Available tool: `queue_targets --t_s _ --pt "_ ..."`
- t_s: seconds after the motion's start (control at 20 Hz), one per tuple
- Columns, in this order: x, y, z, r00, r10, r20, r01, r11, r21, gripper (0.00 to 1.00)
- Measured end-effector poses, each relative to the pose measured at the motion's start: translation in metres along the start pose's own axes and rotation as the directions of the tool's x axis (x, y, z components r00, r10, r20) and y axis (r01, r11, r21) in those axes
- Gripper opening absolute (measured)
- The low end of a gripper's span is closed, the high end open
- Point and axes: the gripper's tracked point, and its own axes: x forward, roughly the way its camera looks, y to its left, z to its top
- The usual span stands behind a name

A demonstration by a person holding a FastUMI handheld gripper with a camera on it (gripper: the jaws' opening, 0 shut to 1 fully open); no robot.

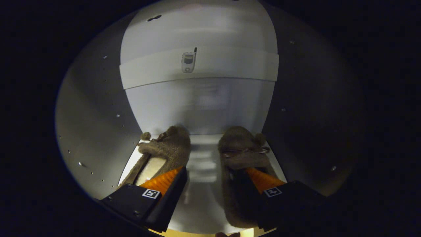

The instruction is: Open the shoe cabinet door, grab the shoes and put them into the shoe cabinet, then close the shoe cabinet door.

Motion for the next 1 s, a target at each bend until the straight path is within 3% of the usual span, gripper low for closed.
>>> queue_targets --t_s 0.2,0.35,0.6,1.0 --pt "-0.033 -0.002 0.009 0.999 0.009 0.054 -0.011 0.999 0.038 0.98" --pt "-0.068 -0.003 0.038 0.976 0.008 0.216 -0.010 1.000 0.006 0.98" --pt "-0.153 -0.003 0.067 0.894 -0.027 0.447 0.001 0.998 0.057 0.97" --pt "-0.339 -0.007 0.027 0.756 -0.050 0.652 0.053 0.998 0.015 0.97"
